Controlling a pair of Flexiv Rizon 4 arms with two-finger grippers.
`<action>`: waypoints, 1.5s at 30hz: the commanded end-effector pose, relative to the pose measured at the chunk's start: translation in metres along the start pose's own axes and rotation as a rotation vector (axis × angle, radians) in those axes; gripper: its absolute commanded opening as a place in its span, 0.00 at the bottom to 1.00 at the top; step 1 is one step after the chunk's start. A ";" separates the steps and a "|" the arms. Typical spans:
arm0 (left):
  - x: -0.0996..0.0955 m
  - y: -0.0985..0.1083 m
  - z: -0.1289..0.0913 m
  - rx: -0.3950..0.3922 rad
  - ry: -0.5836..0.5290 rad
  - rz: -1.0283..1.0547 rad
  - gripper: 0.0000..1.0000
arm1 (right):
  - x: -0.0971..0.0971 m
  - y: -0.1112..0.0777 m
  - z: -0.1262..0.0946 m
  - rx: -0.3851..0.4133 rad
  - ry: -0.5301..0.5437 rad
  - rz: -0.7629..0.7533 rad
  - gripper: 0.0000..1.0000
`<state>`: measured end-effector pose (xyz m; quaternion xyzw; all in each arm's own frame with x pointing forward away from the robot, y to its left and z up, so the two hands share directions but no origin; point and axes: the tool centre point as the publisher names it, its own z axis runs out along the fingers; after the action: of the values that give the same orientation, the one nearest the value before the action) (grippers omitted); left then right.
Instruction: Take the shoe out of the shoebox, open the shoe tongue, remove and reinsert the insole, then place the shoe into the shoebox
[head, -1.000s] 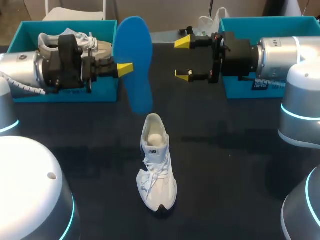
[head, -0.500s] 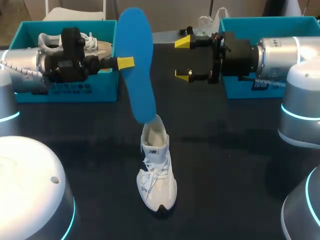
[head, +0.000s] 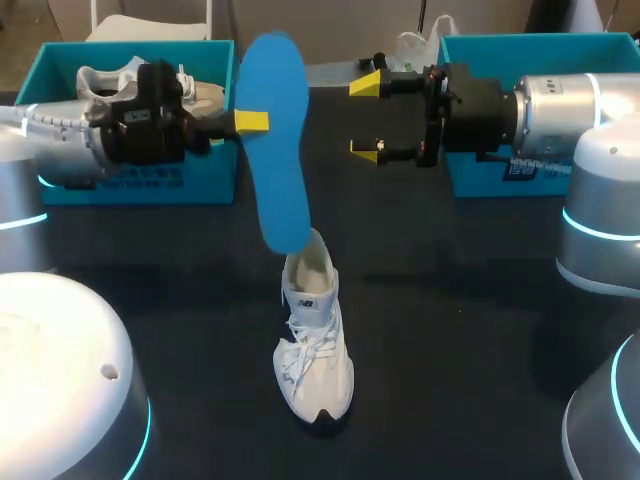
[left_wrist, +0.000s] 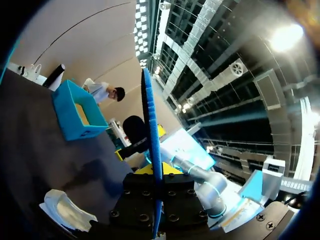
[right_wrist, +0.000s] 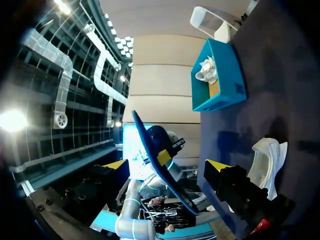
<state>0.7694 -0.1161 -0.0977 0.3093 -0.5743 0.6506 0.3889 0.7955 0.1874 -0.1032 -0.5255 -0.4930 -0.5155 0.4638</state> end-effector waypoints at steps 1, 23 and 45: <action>-0.011 -0.006 0.002 -0.011 0.041 -0.014 0.00 | 0.000 0.000 0.001 -0.001 -0.002 0.000 1.00; -0.041 -0.018 0.008 0.043 -0.012 -0.233 0.00 | 0.017 0.003 -0.012 -0.001 -0.281 -0.116 1.00; -0.051 -0.020 0.007 0.059 -0.017 -0.278 0.00 | 0.104 0.003 0.009 0.001 -1.236 -0.150 1.00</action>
<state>0.8125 -0.1304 -0.1291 0.4030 -0.5092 0.6049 0.4609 0.7941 0.1952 -0.0089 -0.6058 -0.6361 -0.3791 0.2910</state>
